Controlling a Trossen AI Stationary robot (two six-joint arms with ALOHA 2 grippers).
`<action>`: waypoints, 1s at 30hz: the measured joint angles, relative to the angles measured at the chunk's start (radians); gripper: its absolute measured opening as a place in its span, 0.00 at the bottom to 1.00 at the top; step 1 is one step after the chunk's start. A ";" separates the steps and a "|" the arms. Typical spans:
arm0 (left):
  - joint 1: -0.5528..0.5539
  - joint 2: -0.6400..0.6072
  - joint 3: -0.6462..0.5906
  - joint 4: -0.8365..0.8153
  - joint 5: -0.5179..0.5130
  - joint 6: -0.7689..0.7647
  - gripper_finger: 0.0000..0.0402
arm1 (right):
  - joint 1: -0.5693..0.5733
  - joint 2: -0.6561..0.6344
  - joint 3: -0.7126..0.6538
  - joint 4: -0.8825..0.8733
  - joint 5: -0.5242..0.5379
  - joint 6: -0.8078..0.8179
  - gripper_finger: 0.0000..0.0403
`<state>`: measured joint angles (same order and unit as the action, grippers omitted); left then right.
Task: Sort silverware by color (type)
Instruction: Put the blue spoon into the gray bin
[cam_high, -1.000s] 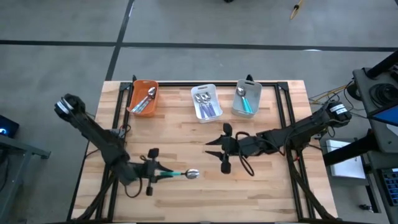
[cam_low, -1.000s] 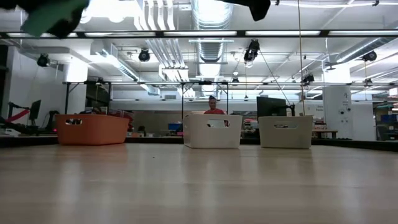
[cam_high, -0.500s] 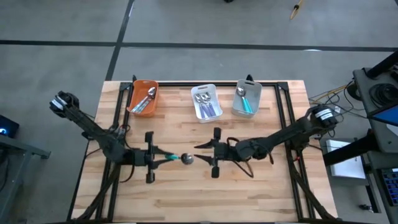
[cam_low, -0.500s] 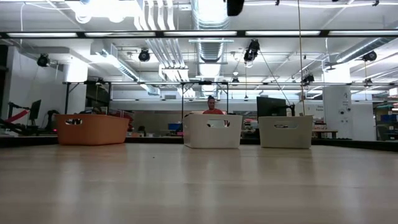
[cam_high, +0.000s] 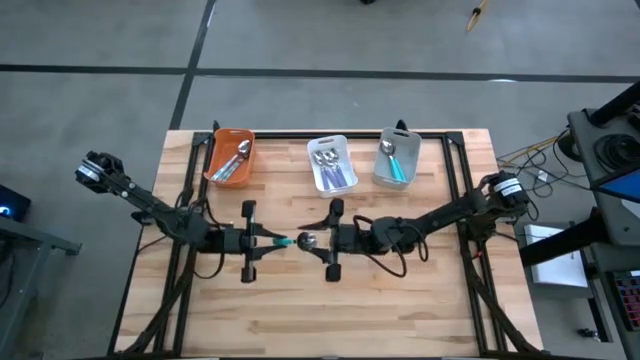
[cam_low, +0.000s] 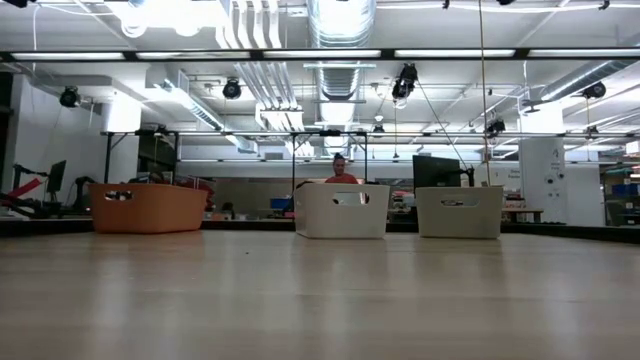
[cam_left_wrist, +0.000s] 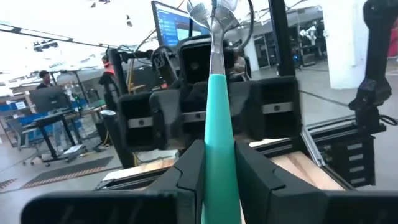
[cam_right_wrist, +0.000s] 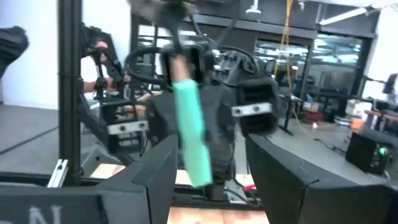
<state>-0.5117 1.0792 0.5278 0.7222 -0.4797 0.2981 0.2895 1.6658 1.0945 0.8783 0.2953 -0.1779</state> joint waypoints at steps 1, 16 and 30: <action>0.001 0.003 0.000 0.003 0.000 0.000 0.12 | -0.002 0.006 0.013 -0.002 -0.012 -0.014 0.46; 0.008 0.014 0.000 0.003 0.001 -0.021 0.12 | -0.009 0.070 0.125 -0.005 -0.064 -0.165 0.39; 0.011 0.013 0.001 0.004 -0.008 -0.048 0.30 | -0.011 0.065 0.125 -0.025 -0.052 -0.193 0.08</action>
<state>-0.5011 1.0919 0.5285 0.7261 -0.4875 0.2498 0.2787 1.7311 1.2198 0.8532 0.2429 -0.3707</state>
